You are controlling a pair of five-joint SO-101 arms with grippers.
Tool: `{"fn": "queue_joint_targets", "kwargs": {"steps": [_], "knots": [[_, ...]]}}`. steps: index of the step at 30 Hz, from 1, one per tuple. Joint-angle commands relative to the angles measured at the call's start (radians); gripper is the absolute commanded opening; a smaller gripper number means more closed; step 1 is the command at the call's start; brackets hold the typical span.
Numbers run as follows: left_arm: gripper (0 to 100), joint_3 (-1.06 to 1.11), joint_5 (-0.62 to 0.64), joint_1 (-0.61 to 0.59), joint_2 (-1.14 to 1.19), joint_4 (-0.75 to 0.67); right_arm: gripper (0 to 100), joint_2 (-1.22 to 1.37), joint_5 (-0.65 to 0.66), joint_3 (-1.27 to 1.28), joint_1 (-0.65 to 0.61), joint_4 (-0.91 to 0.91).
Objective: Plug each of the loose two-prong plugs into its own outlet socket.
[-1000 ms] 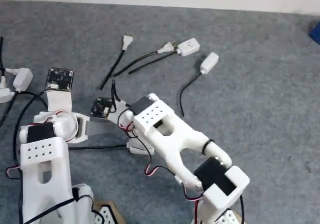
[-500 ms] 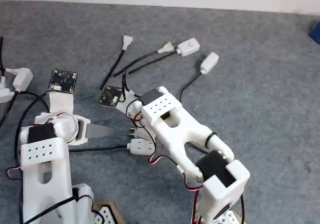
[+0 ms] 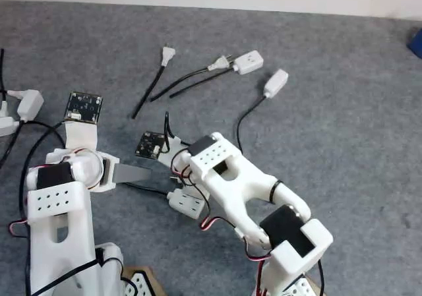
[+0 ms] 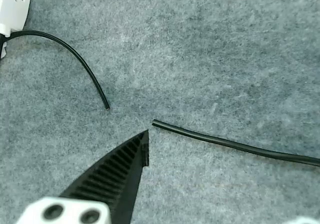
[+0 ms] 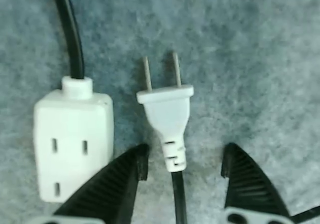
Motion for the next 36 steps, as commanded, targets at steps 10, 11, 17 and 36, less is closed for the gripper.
{"fn": "queue_joint_targets", "kwargs": {"steps": [10, 11, 17, 36], "knots": [[55, -0.008, -0.006, -0.008, -0.002, 0.003, 3.6, 0.001, -0.051, 0.022, -0.030, -0.124], [55, -0.008, -0.006, -0.008, -0.002, 0.005, 3.6, 0.001, -0.049, 0.024, -0.030, -0.124], [55, -0.008, -0.006, -0.010, -0.002, 0.008, 0.7, -0.005, -0.058, 0.025, 0.018, -0.124], [55, -0.093, 0.000, 0.124, -0.002, 0.003, 0.6, -0.993, -0.485, 0.584, 0.061, -0.257]]}}
